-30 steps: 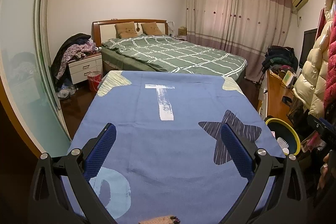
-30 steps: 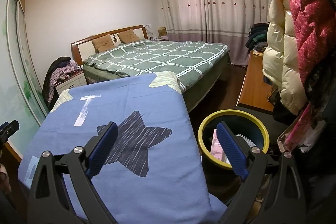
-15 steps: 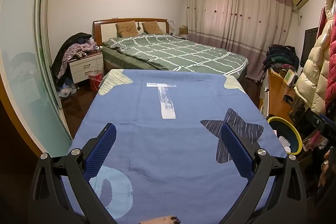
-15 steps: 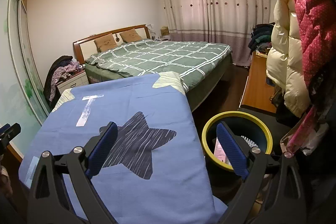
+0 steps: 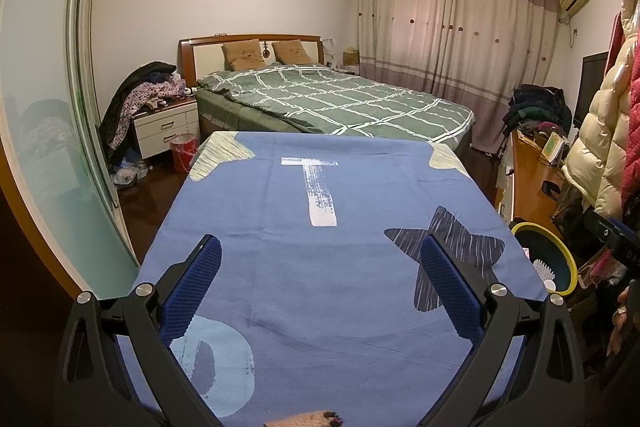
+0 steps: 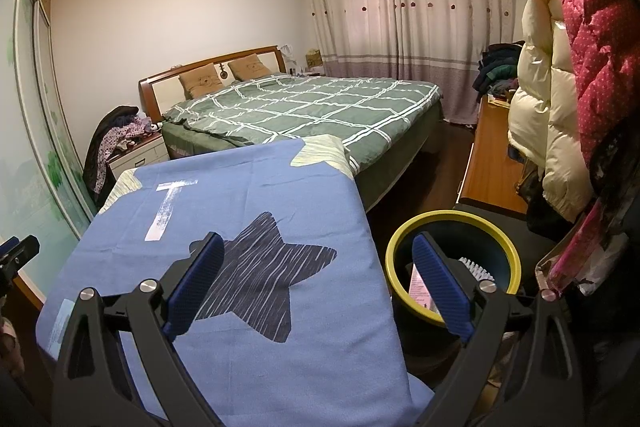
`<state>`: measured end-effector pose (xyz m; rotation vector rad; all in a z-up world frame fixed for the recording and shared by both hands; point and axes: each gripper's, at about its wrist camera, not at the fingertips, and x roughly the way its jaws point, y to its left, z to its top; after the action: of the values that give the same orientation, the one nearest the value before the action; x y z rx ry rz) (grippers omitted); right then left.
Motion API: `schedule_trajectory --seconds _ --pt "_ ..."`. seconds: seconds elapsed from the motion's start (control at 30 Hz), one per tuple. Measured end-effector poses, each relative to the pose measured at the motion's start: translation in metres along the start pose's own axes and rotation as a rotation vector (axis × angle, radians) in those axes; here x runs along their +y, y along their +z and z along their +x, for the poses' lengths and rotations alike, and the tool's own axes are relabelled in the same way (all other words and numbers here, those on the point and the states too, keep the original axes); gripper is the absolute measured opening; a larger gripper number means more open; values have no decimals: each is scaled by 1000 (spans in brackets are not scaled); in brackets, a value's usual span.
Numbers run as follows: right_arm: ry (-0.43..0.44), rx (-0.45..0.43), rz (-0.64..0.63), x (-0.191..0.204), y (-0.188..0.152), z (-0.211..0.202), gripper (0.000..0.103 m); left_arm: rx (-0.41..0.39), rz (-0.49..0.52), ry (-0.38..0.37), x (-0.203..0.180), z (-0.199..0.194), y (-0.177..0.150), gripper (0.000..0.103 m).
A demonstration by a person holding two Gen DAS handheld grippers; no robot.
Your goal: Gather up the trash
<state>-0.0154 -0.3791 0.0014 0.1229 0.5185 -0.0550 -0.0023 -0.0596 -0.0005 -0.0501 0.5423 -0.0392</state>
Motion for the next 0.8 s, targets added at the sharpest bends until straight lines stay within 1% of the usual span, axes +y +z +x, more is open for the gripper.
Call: schedule_trajectory --seconds 0.17,0.8 --pt "2 2 1 2 -1 1 90 8 -4 -12 3 3 -2 98" --pt "5 4 3 3 -1 3 90 9 -2 -5 2 5 1 98"
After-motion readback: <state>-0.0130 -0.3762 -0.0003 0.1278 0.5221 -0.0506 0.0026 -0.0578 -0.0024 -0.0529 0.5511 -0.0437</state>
